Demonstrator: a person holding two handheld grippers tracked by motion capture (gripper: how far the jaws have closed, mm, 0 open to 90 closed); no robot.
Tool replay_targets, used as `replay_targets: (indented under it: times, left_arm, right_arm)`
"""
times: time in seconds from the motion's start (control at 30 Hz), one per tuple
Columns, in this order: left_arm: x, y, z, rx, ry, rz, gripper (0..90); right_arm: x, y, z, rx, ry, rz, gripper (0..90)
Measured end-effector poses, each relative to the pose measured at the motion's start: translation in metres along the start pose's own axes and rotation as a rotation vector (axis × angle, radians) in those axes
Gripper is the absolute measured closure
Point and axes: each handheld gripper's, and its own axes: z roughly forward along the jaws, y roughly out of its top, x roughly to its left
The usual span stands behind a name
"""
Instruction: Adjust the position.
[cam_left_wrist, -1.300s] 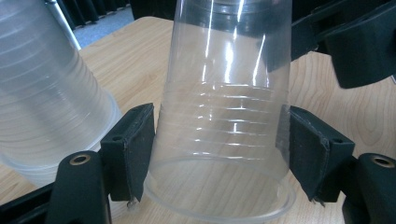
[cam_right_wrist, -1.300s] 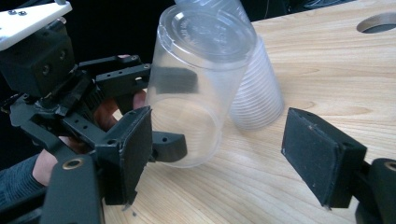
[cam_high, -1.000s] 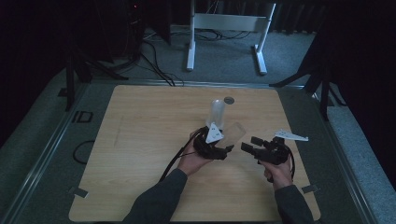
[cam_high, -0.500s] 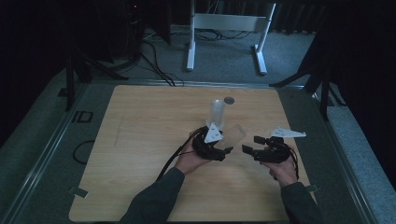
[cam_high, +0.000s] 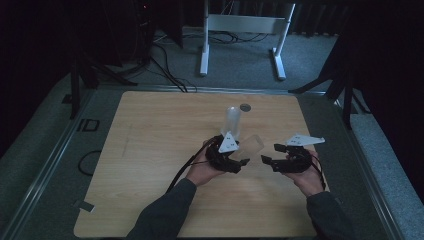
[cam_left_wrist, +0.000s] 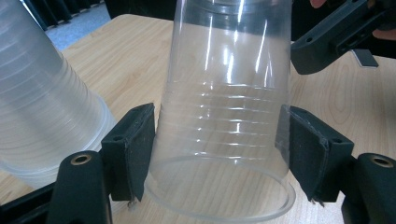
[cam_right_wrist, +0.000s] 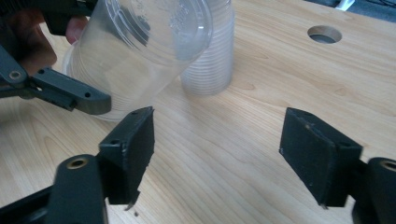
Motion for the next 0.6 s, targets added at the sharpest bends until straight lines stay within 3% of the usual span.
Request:
replay_targets:
  times: [0.2, 0.6]
  left_arm:
    - [0.0045, -0.0011, -0.0011, 0.003, -0.01, -0.013, 29.7]
    - [0.0059, -0.0023, -0.0017, 0.037, -0.064, 0.007, 29.8]
  right_arm:
    - [-0.0006, 0.0038, -0.0032, 0.032, -0.013, -0.041, 31.5]
    - [0.0015, 0.0092, -0.004, 0.101, -0.033, -0.125, 34.1]
